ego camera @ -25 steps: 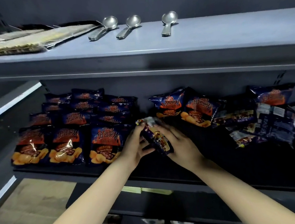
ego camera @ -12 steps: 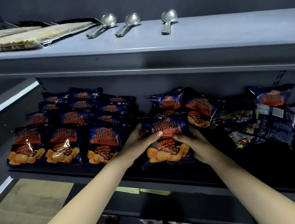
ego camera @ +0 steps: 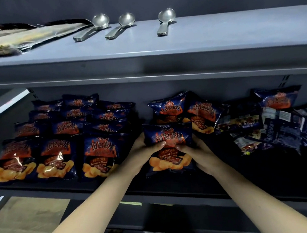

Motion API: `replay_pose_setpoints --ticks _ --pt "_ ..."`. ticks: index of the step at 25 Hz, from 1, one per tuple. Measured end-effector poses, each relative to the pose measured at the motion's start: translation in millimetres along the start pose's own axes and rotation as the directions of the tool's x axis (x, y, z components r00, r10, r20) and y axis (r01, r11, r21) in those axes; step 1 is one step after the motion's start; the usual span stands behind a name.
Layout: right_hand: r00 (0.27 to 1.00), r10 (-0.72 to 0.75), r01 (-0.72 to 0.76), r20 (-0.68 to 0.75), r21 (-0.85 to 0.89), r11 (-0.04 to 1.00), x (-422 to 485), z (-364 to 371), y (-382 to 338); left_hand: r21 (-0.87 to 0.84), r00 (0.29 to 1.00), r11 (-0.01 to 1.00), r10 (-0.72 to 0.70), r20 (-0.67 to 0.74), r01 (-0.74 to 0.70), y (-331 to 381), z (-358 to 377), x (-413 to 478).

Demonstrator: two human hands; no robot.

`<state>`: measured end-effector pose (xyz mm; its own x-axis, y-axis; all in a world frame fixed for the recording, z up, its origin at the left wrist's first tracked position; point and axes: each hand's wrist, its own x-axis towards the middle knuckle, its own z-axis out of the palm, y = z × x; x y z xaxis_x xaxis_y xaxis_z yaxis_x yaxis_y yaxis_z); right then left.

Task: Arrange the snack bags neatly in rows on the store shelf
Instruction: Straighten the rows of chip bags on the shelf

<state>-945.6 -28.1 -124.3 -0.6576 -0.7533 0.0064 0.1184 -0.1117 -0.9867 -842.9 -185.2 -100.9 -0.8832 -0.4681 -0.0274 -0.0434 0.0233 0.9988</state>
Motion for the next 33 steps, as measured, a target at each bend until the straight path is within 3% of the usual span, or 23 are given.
replay_pose_setpoints --ticks 2,7,11,16,20,25,29,33 --pt "1.0 -0.021 0.021 0.012 -0.018 1.0 4 -1 1 0.039 0.999 0.999 0.006 -0.047 -0.004 3 4 4" --pt "0.988 -0.064 0.035 -0.144 -0.197 0.98 33 4 8 0.181 0.973 0.983 0.075 -0.219 -0.035 6 6 21" --pt "0.961 -0.09 0.014 -0.261 -0.279 0.96 56 13 12 0.273 0.971 0.962 0.092 -0.22 -0.029 -3 7 22" --pt "0.944 -0.183 0.038 -0.274 -0.461 0.887 67 9 16 0.352 0.965 0.936 0.063 -0.254 0.031 -24 12 21" --pt "0.941 -0.219 0.07 -0.258 -0.485 0.872 85 -1 7 0.317 0.958 0.948 0.114 -0.262 -0.026 -17 19 41" --pt "0.953 -0.141 0.017 -0.268 -0.418 0.908 91 -6 1 0.153 0.973 0.985 -0.045 -0.224 0.081 -15 23 69" --pt "0.959 -0.084 -0.047 -0.271 -0.444 0.895 88 -6 -6 0.144 0.99 0.985 -0.077 -0.117 0.094 -12 18 75" --pt "0.972 -0.06 -0.043 -0.229 -0.422 0.906 87 1 -7 0.133 0.97 0.988 -0.046 -0.237 0.08 -20 10 74"
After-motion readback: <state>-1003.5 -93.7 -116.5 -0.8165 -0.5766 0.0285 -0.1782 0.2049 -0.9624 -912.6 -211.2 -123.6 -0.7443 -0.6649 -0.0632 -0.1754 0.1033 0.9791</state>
